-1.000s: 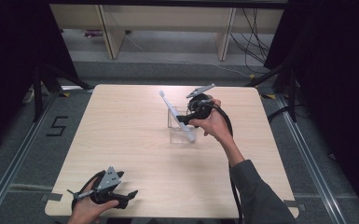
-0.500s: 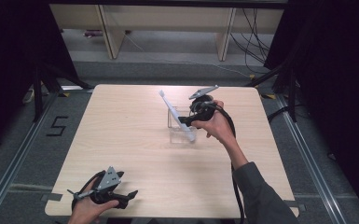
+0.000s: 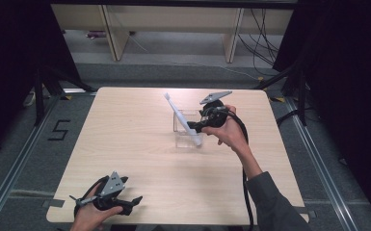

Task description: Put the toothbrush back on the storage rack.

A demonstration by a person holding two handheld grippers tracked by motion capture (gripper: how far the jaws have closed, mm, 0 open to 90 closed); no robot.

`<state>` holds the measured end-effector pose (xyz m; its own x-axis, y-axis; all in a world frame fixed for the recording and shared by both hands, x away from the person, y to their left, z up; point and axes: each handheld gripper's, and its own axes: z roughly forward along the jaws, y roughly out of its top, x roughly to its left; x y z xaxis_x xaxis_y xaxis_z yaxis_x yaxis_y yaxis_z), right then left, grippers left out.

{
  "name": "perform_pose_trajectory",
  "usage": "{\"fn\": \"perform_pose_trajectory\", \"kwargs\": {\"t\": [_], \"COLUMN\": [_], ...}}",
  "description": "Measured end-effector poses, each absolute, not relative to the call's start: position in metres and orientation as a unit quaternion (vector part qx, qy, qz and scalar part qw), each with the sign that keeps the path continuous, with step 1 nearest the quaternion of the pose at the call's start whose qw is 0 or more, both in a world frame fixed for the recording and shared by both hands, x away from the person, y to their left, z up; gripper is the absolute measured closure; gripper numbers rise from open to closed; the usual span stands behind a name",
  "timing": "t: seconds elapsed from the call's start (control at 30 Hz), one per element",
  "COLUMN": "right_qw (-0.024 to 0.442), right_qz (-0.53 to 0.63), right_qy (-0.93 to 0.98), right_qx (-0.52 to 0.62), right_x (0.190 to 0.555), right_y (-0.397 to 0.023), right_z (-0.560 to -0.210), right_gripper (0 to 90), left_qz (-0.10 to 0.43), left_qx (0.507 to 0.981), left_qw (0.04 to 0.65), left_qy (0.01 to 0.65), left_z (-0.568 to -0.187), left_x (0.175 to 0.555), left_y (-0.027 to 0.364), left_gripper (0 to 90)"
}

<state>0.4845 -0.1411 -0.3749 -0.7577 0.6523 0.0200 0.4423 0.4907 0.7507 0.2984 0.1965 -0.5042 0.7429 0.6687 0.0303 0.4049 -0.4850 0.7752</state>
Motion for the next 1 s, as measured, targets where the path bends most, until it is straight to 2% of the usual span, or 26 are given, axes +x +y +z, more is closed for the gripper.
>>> {"fn": "perform_pose_trajectory", "kwargs": {"t": [0.1,0.2,1.0], "right_qw": [0.151,0.134,0.148], "right_qz": [0.399,0.392,0.406], "right_qy": [0.850,0.853,0.843], "right_qx": [0.309,0.317,0.320], "right_x": [0.483,0.478,0.454], "right_y": [-0.144,-0.146,-0.170], "right_z": [-0.376,-0.375,-0.386], "right_gripper": [30.6,30.5,29.0], "left_qz": [0.168,0.168,0.169], "left_qx": [0.846,0.846,0.848], "left_qw": [0.393,0.397,0.392], "left_qy": [0.318,0.314,0.315], "left_z": [-0.505,-0.504,-0.503], "left_x": [0.299,0.299,0.299], "left_y": [0.197,0.197,0.197], "left_gripper": [15.1,15.0,15.0]}}
